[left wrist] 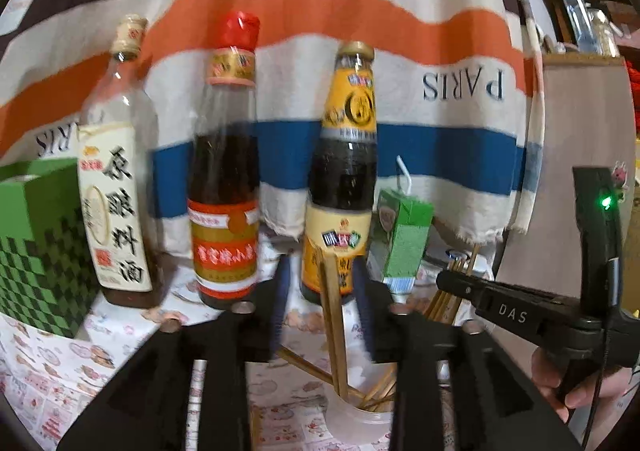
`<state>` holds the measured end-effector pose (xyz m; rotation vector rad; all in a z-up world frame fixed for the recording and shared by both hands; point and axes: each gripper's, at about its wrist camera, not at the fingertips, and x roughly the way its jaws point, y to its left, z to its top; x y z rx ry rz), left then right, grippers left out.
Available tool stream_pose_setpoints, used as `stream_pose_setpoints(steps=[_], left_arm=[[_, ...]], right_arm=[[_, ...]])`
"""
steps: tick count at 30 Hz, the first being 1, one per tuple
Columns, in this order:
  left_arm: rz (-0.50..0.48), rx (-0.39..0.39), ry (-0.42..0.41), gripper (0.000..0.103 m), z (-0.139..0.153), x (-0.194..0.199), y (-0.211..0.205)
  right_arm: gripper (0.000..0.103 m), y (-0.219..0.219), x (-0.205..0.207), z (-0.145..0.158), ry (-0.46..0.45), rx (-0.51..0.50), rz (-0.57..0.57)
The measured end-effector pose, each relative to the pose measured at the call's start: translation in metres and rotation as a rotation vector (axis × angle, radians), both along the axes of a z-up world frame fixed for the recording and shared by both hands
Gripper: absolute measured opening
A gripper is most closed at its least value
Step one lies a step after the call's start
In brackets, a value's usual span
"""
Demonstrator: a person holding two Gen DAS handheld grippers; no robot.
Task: Organize utensils
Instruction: 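Lower the chopsticks into the cup and open both tools, then withdraw both open tools from the cup back over the remaining chopsticks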
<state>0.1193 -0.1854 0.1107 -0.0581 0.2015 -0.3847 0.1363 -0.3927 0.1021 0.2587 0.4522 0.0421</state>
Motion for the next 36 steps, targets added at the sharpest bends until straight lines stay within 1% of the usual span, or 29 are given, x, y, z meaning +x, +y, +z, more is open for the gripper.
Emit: stream_pose_setpoints(steps=[1, 2, 3, 4, 5, 6, 7, 8, 9, 10, 11, 12, 13, 14, 16, 18, 22, 24, 27, 31, 33, 36], left_arm=[[0.002, -0.007, -0.004, 0.042, 0.003, -0.002, 0.003], [0.004, -0.014, -0.008, 0.046, 0.006, -0.005, 0.007], [0.007, -0.016, -0.013, 0.047, 0.009, -0.009, 0.011], [0.011, -0.012, -0.024, 0.051, 0.012, -0.014, 0.015], [0.018, -0.002, -0.039, 0.055, 0.015, -0.019, 0.018], [0.033, 0.014, -0.056, 0.063, 0.018, -0.024, 0.021], [0.071, 0.049, -0.077, 0.072, 0.020, -0.031, 0.025], [0.118, 0.079, -0.096, 0.075, 0.022, -0.038, 0.030], [0.149, 0.085, -0.117, 0.076, 0.023, -0.046, 0.037], [0.175, 0.083, -0.137, 0.083, 0.024, -0.055, 0.047], [0.188, 0.087, -0.146, 0.085, 0.025, -0.061, 0.055], [0.199, 0.092, -0.159, 0.087, 0.024, -0.069, 0.063], [0.210, 0.096, -0.169, 0.091, 0.024, -0.075, 0.071], [0.219, 0.097, -0.173, 0.097, 0.023, -0.081, 0.079], [0.230, 0.088, -0.161, 0.102, 0.021, -0.089, 0.094], [0.245, 0.077, -0.147, 0.102, 0.018, -0.097, 0.106], [0.266, 0.089, -0.144, 0.102, 0.009, -0.112, 0.127], [0.275, 0.100, -0.132, 0.102, 0.004, -0.116, 0.134], [0.288, 0.110, -0.107, 0.102, -0.004, -0.120, 0.144], [0.298, 0.079, -0.090, 0.102, -0.014, -0.126, 0.157], [0.285, 0.054, -0.074, 0.102, -0.020, -0.130, 0.162], [0.279, 0.035, -0.061, 0.103, -0.028, -0.134, 0.167]], right_arm=[[0.006, 0.000, -0.001, 0.001, -0.001, 0.006, 0.003], [0.009, -0.001, -0.002, 0.003, -0.006, 0.014, 0.008], [0.016, -0.001, -0.004, 0.005, -0.014, 0.018, 0.010], [0.021, -0.002, -0.006, 0.008, -0.023, 0.020, 0.008], [0.032, -0.002, -0.009, 0.011, -0.037, 0.020, 0.002], [0.035, -0.002, -0.012, 0.013, -0.049, 0.018, 0.001], [0.036, -0.001, -0.014, 0.016, -0.057, 0.012, 0.007], [0.036, 0.001, -0.015, 0.019, -0.059, 0.005, 0.022], [0.036, 0.002, -0.016, 0.021, -0.062, 0.004, 0.031], [0.036, 0.003, -0.019, 0.024, -0.074, 0.009, 0.039], [0.038, 0.004, -0.022, 0.026, -0.089, 0.017, 0.045], [0.047, 0.005, -0.023, 0.028, -0.098, 0.023, 0.052], [0.051, 0.008, -0.027, 0.031, -0.109, 0.024, 0.063], [0.053, 0.012, -0.030, 0.033, -0.117, 0.017, 0.070], [0.054, 0.021, -0.036, 0.040, -0.144, -0.019, 0.070], [0.065, 0.029, -0.044, 0.045, -0.173, -0.028, 0.075], [0.071, 0.048, -0.059, 0.053, -0.206, -0.018, 0.136], [0.078, 0.060, -0.067, 0.056, -0.224, -0.026, 0.156], [0.085, 0.078, -0.082, 0.056, -0.238, -0.042, 0.170], [0.088, 0.095, -0.097, 0.050, -0.198, -0.055, 0.177], [0.090, 0.098, -0.106, 0.046, -0.188, -0.043, 0.165], [0.091, 0.103, -0.117, 0.036, -0.160, -0.027, 0.157]])
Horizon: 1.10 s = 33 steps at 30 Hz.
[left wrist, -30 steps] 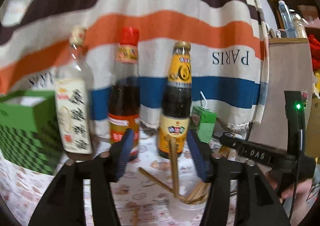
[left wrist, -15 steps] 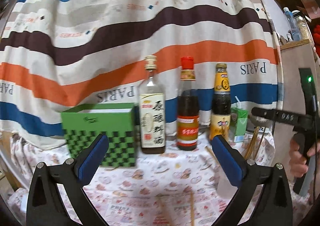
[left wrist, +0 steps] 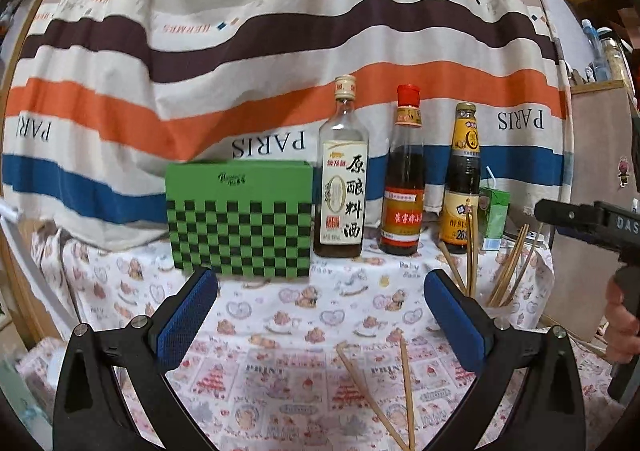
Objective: Organize utensils
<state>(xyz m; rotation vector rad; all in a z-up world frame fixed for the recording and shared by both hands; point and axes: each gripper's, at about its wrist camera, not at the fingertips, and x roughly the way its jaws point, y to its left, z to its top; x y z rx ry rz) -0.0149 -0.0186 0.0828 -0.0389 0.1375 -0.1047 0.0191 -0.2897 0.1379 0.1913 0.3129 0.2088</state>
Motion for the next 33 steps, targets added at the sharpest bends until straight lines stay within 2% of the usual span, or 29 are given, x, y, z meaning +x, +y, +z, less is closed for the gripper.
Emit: stream_pose_setpoints(steps=[5, 7, 11, 13, 15, 18, 20, 21, 23, 28, 33], left_arm=[[0.014, -0.031, 0.016, 0.103, -0.019, 0.000, 0.009], [0.015, -0.052, 0.062, 0.103, -0.029, 0.010, 0.013], [0.030, -0.055, 0.168, 0.103, -0.049, 0.032, 0.017], [0.037, -0.052, 0.216, 0.103, -0.060, 0.042, 0.017], [0.005, -0.060, 0.307, 0.102, -0.073, 0.056, 0.016], [-0.043, -0.065, 0.441, 0.103, -0.091, 0.072, 0.011], [-0.125, -0.064, 0.563, 0.102, -0.105, 0.084, 0.005], [-0.110, -0.072, 0.590, 0.102, -0.110, 0.087, 0.005], [-0.087, -0.082, 0.602, 0.102, -0.115, 0.088, 0.006], [-0.085, -0.030, 0.626, 0.102, -0.126, 0.087, -0.005], [-0.084, 0.033, 0.606, 0.102, -0.129, 0.081, -0.018]], right_arm=[[0.091, 0.008, -0.009, -0.026, -0.003, 0.011, -0.007], [0.091, 0.011, -0.006, -0.040, 0.013, 0.016, -0.022], [0.091, 0.015, 0.009, -0.068, 0.104, -0.048, -0.029], [0.091, 0.012, 0.017, -0.080, 0.156, -0.034, -0.040], [0.091, 0.009, 0.025, -0.088, 0.193, -0.014, -0.040], [0.091, 0.006, 0.034, -0.101, 0.239, -0.037, -0.072], [0.091, 0.006, 0.040, -0.111, 0.279, -0.046, -0.090], [0.091, 0.006, 0.043, -0.114, 0.294, -0.038, -0.086], [0.091, 0.007, 0.052, -0.126, 0.372, -0.028, -0.067], [0.091, 0.004, 0.065, -0.145, 0.500, -0.002, -0.067], [0.091, 0.010, 0.067, -0.151, 0.518, -0.040, -0.077]])
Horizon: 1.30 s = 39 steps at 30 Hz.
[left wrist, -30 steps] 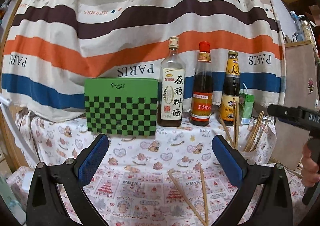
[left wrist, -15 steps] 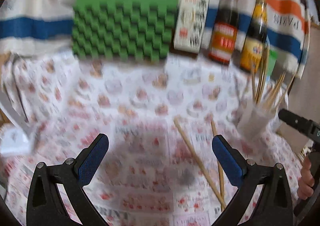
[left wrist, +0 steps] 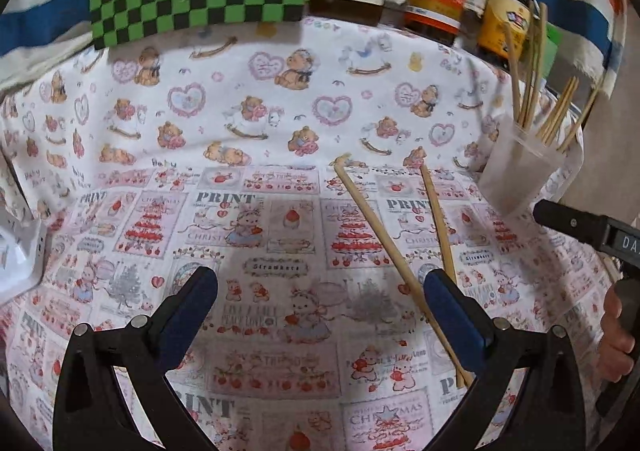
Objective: Organize utensils
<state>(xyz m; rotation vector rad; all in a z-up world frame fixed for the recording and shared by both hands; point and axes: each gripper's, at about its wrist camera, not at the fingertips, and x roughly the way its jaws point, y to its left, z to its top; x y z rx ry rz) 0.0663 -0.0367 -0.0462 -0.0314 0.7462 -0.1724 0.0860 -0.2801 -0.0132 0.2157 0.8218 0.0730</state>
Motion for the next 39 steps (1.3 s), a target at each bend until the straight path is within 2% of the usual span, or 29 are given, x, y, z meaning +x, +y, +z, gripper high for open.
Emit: stream_pose_setpoints(steps=[5, 13, 16, 21, 22, 27, 30, 34, 39], left_arm=[[-0.024, 0.046, 0.009, 0.102, -0.003, 0.002, -0.017], [-0.074, 0.009, 0.084, 0.102, -0.011, 0.007, -0.038], [-0.077, 0.026, 0.077, 0.099, -0.013, 0.006, -0.047], [-0.102, 0.071, 0.091, 0.086, -0.019, 0.008, -0.059], [-0.097, 0.084, 0.100, 0.080, -0.020, 0.009, -0.059], [-0.069, 0.072, 0.148, 0.063, -0.026, 0.014, -0.051], [-0.063, 0.120, 0.141, 0.053, -0.026, 0.012, -0.052], [-0.026, 0.111, 0.150, 0.029, -0.022, 0.010, -0.043], [-0.028, 0.105, 0.155, 0.027, -0.023, 0.007, -0.033]], right_arm=[[0.091, 0.002, -0.003, 0.005, -0.019, -0.021, -0.002], [0.091, 0.001, -0.004, 0.008, -0.027, -0.038, -0.015], [0.091, 0.000, -0.005, 0.009, -0.036, -0.054, -0.027], [0.091, 0.000, -0.006, 0.011, -0.036, -0.052, -0.019], [0.091, 0.001, -0.006, 0.011, -0.037, -0.056, -0.020], [0.091, 0.001, -0.007, 0.012, -0.040, -0.059, -0.021], [0.091, 0.002, -0.008, 0.014, -0.043, -0.064, -0.016], [0.091, 0.003, -0.010, 0.015, -0.052, -0.081, -0.021], [0.091, 0.003, -0.010, 0.016, -0.056, -0.091, -0.024]])
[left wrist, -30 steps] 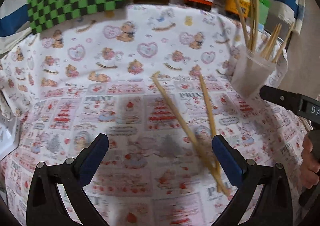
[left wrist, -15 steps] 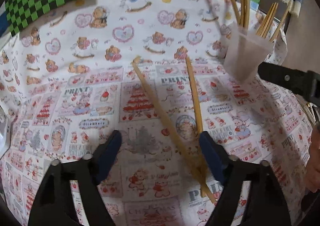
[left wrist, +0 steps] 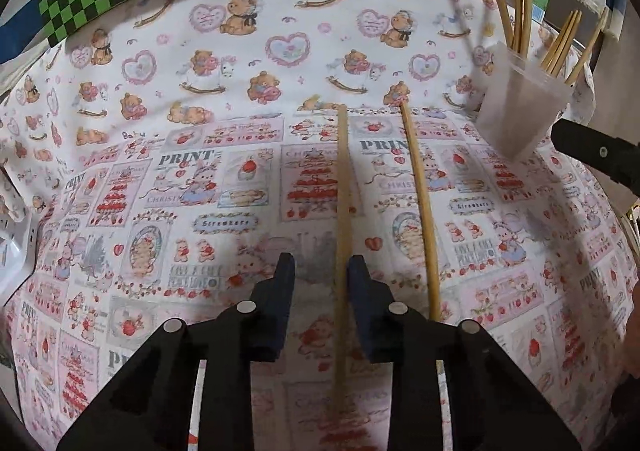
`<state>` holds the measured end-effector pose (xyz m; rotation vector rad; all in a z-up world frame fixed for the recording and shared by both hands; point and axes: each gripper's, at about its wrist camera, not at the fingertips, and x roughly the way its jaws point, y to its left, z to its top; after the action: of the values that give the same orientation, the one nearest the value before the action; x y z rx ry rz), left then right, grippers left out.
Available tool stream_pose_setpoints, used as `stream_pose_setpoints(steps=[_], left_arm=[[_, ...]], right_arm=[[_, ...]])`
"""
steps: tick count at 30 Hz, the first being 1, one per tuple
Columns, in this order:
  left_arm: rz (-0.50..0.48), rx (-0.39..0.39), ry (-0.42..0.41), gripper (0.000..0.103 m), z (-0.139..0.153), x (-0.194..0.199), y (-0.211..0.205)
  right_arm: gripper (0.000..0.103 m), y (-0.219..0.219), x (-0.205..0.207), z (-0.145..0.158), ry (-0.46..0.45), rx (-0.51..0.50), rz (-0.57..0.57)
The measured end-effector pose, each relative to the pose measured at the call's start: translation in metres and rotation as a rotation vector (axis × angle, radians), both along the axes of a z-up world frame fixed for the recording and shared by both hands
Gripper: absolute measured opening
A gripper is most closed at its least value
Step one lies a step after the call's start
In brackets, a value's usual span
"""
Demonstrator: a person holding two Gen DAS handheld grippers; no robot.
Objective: Organize utensils
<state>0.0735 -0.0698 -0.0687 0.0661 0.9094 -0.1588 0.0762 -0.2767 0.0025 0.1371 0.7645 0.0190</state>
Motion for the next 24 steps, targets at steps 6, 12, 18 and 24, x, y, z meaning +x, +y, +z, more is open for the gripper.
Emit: stream_pose_setpoints(steps=[6, 12, 18, 24], left_arm=[[-0.013, -0.016, 0.015, 0.021, 0.001, -0.004, 0.004], [0.018, -0.107, 0.006, 0.005, 0.020, -0.006, 0.021], [0.053, -0.143, -0.277, 0.005, 0.075, -0.040, 0.037], [0.054, -0.149, -0.401, 0.005, 0.101, -0.053, 0.050]], right_arm=[[0.091, 0.001, 0.002, -0.003, 0.008, -0.011, 0.000], [0.091, 0.006, 0.001, -0.003, 0.007, -0.024, 0.017], [0.091, 0.024, 0.002, -0.012, 0.039, -0.045, 0.085], [0.091, 0.062, -0.003, -0.030, 0.099, -0.075, 0.233]])
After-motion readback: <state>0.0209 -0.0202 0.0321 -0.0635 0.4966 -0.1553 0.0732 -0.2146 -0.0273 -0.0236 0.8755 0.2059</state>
